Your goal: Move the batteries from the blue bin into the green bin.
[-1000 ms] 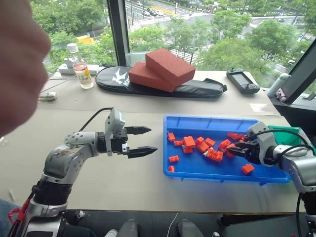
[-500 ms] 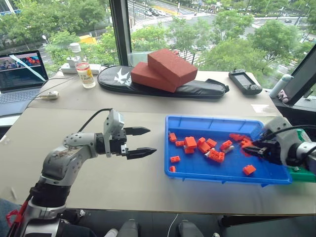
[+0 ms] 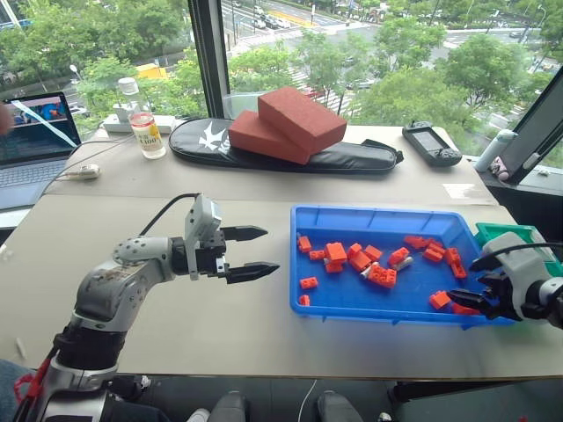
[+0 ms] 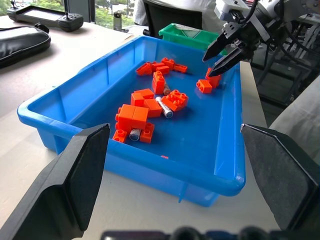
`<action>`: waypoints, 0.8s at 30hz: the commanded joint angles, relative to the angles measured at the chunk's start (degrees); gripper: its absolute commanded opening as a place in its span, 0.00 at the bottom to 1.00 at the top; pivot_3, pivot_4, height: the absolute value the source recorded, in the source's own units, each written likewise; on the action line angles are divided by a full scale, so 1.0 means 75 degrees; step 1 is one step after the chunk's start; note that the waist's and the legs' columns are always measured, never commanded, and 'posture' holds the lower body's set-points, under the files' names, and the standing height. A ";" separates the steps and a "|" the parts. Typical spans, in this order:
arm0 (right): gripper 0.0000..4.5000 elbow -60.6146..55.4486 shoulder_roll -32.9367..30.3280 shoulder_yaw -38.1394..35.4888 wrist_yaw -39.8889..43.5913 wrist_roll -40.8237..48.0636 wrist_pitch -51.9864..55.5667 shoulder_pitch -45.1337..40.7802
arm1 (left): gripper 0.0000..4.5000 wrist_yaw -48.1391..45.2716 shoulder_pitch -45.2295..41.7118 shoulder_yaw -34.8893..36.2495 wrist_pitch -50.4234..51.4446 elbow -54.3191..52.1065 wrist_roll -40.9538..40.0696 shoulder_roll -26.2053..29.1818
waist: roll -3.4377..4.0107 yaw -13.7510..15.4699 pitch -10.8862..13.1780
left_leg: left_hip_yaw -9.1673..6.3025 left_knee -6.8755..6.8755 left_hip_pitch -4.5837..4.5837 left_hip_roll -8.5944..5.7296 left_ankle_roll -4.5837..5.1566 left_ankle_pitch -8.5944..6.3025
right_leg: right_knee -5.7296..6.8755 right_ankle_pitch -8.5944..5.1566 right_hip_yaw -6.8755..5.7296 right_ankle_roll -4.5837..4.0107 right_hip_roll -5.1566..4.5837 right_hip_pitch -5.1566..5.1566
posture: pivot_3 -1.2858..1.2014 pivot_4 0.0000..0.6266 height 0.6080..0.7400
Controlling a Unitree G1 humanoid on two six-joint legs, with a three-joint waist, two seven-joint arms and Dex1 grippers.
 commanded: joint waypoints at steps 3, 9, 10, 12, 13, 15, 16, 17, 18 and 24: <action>0.99 0.0075 0.0477 0.0195 -0.0293 0.0220 -0.0045 -0.1598 | 1.00 0.0037 -0.0085 0.0068 -0.0036 -0.0208 -0.0046 0.0039 | 0.0000 -0.0040 0.0000 | 0.0003 0.0000 0.0000 0.0001 0.0000 0.0000 | 0.0000 0.0000 0.0003 0.0000 0.0001 -0.0002 | 0.52 0.24 1.00; 0.99 0.0936 0.1041 0.1430 -0.0207 -0.0074 -0.0452 -0.2595 | 1.00 0.0129 -0.0065 0.0081 -0.0001 -0.0273 -0.0089 0.0003 | 0.0000 0.0009 0.0000 | 0.0002 0.0000 -0.0002 0.0000 0.0000 0.0000 | 0.0000 0.0000 0.0003 -0.0001 -0.0001 -0.0002 | 0.52 0.24 1.00; 0.99 0.1140 0.1059 0.1590 -0.0168 -0.0151 -0.0599 -0.2661 | 1.00 0.0138 -0.0056 0.0085 -0.0005 -0.0270 -0.0087 0.0006 | 0.0000 0.0034 0.0000 | 0.0001 0.0000 -0.0005 -0.0003 0.0000 0.0000 | 0.0001 -0.0001 0.0003 0.0000 -0.0004 -0.0001 | 0.52 0.24 1.00; 0.99 0.1470 0.1074 0.1802 -0.0109 -0.0251 -0.0849 -0.2760 | 1.00 0.0156 -0.0042 0.0089 -0.0007 -0.0272 -0.0088 0.0014 | 0.0000 0.0049 0.0000 | 0.0003 0.0000 -0.0011 -0.0009 0.0000 0.0000 | -0.0001 -0.0001 0.0003 0.0003 -0.0012 -0.0002 | 0.52 0.24 1.00; 0.99 0.1620 0.1090 0.1867 -0.0086 -0.0277 -0.0945 -0.2803 | 1.00 0.0163 -0.0035 0.0096 -0.0003 -0.0281 -0.0096 0.0021 | 0.0000 0.0045 0.0000 | 0.0005 0.0000 -0.0011 -0.0009 0.0000 0.0000 | -0.0001 -0.0002 0.0003 0.0003 -0.0013 -0.0002 | 0.52 0.24 1.00; 0.99 0.1888 0.1137 0.1964 -0.0030 -0.0320 -0.1101 -0.2882 | 1.00 0.0193 -0.0015 0.0124 0.0012 -0.0300 -0.0116 0.0035 | 0.0000 0.0022 0.0000 | 0.0005 0.0000 -0.0009 -0.0007 0.0000 0.0000 | 0.0001 -0.0002 0.0003 0.0003 -0.0010 -0.0003 | 0.52 0.24 1.00; 0.99 0.1975 0.1152 0.2004 -0.0009 -0.0338 -0.1147 -0.2913 | 1.00 0.0210 0.0000 0.0130 0.0004 -0.0305 -0.0104 0.0046 | 0.0000 0.0014 0.0000 | 0.0005 0.0000 -0.0008 -0.0006 0.0000 0.0000 | 0.0001 -0.0002 0.0003 0.0003 -0.0009 -0.0005 | 0.52 0.24 1.00; 0.99 0.2033 0.1161 0.2033 0.0011 -0.0356 -0.1182 -0.2934 | 1.00 0.0222 0.0009 0.0132 -0.0002 -0.0307 -0.0094 0.0053 | 0.0000 -0.0002 0.0000 | 0.0004 0.0000 -0.0007 -0.0004 0.0000 0.0000 | 0.0003 -0.0002 0.0004 0.0003 -0.0006 -0.0006 | 0.52 0.24 1.00; 0.99 0.2071 0.1181 0.2048 0.0024 -0.0371 -0.1210 -0.2962 | 1.00 0.0238 0.0017 0.0138 0.0002 -0.0315 -0.0099 0.0052 | 0.0000 -0.0015 0.0000 | 0.0005 0.0000 -0.0007 -0.0001 0.0000 0.0000 | 0.0003 -0.0002 0.0004 0.0002 -0.0003 -0.0006 | 0.52 0.24 1.00; 0.99 0.1994 0.1471 0.2107 0.0084 -0.0358 -0.1218 -0.3206 | 1.00 0.0325 0.0087 0.0164 0.0004 -0.0412 -0.0093 0.0075 | 0.0000 -0.0046 0.0000 | 0.0003 0.0000 -0.0006 0.0000 0.0000 0.0000 | 0.0006 -0.0002 0.0005 0.0002 -0.0002 -0.0007 | 0.52 0.24 1.00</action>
